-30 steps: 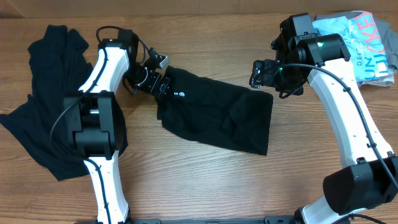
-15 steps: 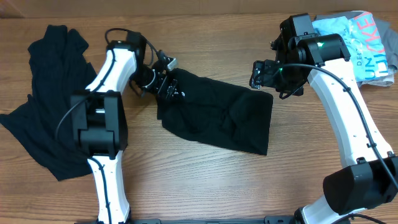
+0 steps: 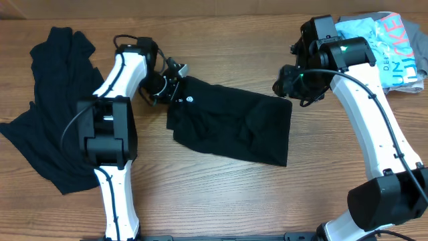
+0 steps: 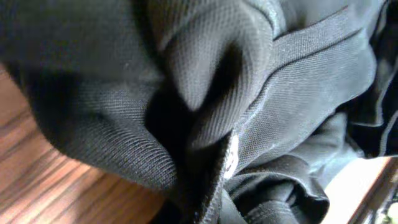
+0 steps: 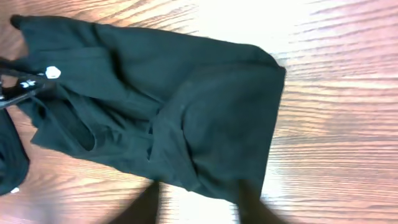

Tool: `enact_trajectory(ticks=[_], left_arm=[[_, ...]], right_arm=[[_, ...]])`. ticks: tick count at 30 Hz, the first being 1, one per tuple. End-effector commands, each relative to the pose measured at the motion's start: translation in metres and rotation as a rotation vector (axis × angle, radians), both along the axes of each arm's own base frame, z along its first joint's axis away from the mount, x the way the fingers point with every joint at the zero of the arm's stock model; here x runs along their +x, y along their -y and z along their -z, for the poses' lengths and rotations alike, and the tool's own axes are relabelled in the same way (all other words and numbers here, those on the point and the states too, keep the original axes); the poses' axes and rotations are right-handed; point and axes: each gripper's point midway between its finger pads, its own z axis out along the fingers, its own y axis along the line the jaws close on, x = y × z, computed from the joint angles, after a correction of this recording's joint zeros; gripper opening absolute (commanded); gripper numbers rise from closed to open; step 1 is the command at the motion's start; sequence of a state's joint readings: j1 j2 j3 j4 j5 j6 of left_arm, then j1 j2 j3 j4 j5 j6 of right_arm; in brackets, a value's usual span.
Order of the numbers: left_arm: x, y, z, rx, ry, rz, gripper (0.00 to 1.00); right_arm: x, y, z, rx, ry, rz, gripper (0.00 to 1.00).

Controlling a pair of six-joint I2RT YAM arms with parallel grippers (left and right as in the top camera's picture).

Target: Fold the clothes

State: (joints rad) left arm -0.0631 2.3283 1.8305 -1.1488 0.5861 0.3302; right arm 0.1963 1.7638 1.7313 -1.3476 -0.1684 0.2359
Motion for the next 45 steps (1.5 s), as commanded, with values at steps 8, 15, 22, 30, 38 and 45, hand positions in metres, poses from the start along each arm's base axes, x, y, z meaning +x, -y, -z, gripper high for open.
enact_trajectory(ticks=[8,15,22,30,38,45], left_arm=[[0.022,-0.033,-0.096,0.109,0.168,-0.132,0.04],[0.010,-0.033,-0.126,0.112,0.187,-0.152,0.04],[0.003,-0.012,-0.142,0.103,0.226,-0.104,0.04],[-0.001,0.031,-0.139,0.155,0.232,-0.089,0.04],[-0.013,0.087,-0.142,0.122,0.258,-0.031,0.04],[-0.023,0.120,-0.145,0.100,0.285,0.025,0.04]], right_arm=[[-0.013,-0.030,0.055,0.178,-0.083,-0.041,0.04],[-0.035,-0.048,0.105,0.304,-0.155,-0.063,0.04],[-0.043,-0.049,0.139,0.326,-0.144,-0.049,0.04],[-0.042,-0.049,0.144,0.331,-0.135,-0.052,0.04],[-0.032,-0.047,0.121,0.421,-0.107,-0.032,0.04],[0.001,-0.001,0.023,0.426,0.103,0.032,0.04]])
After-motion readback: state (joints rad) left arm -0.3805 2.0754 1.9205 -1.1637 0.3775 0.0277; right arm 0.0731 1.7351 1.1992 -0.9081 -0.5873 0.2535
